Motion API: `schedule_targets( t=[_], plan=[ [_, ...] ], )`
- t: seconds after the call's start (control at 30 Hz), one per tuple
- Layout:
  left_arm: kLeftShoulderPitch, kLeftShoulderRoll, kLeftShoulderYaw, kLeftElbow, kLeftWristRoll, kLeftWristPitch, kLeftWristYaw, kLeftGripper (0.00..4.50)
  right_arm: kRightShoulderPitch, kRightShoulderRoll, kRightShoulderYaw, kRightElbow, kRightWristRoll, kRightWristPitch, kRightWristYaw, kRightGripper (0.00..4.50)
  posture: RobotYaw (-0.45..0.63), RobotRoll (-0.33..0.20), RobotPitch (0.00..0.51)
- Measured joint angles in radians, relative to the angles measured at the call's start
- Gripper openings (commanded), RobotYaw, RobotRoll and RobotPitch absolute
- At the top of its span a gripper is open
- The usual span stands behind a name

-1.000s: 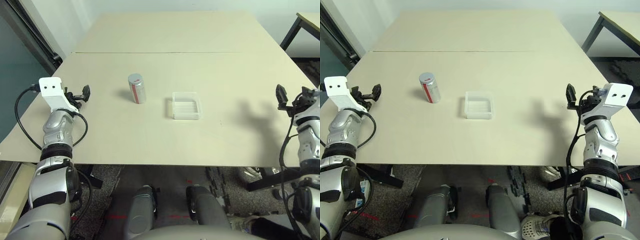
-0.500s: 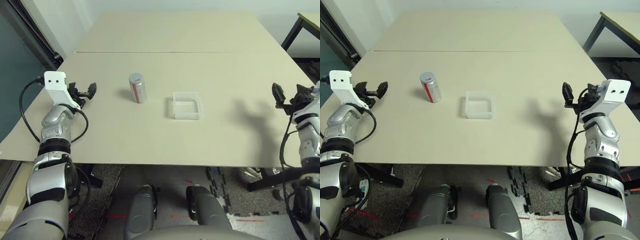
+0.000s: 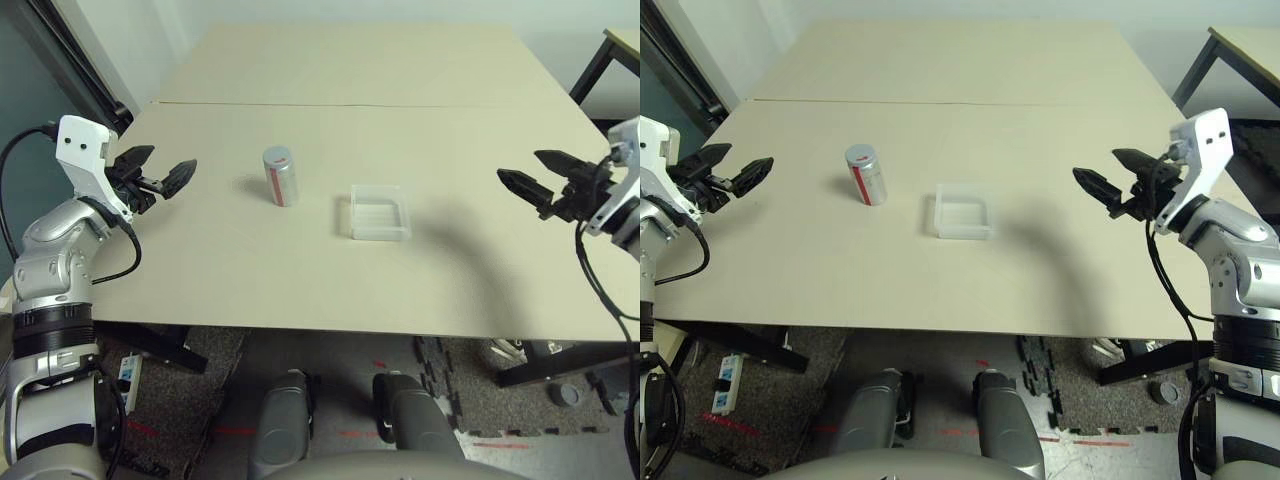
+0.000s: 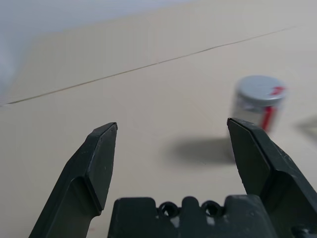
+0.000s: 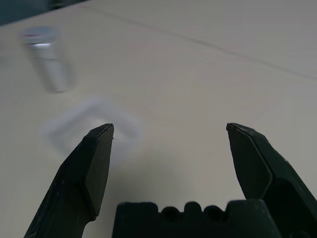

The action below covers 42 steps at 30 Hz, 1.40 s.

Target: Pour the medicine from the bottle into the box.

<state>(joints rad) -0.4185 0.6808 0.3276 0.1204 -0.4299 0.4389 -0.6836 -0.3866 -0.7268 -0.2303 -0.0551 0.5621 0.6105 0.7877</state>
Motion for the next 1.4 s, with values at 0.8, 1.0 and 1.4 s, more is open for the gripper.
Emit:
schedule_targets(
  t=[0.8, 1.0, 1.4],
  plan=[
    [-0.157, -0.159, -0.189, 0.296, 0.079, -0.1, -0.048, 4.45, -0.06, 0.084, 0.144, -0.061, -0.007, 0.072, 0.026, 4.5, -0.04, 0.0, 0.084],
    [-0.185, -0.183, -0.196, 0.389, 0.105, -0.158, -0.069, 4.45, -0.058, 0.099, 0.142, -0.061, -0.007, 0.071, 0.017, 4.5, -0.05, 0.0, 0.083],
    [-0.278, -0.221, -0.233, 0.555, 0.164, -0.261, -0.106, 4.45, -0.048, 0.114, 0.136, -0.063, -0.007, 0.071, -0.005, 4.5, -0.08, 0.0, 0.083]
  ],
)
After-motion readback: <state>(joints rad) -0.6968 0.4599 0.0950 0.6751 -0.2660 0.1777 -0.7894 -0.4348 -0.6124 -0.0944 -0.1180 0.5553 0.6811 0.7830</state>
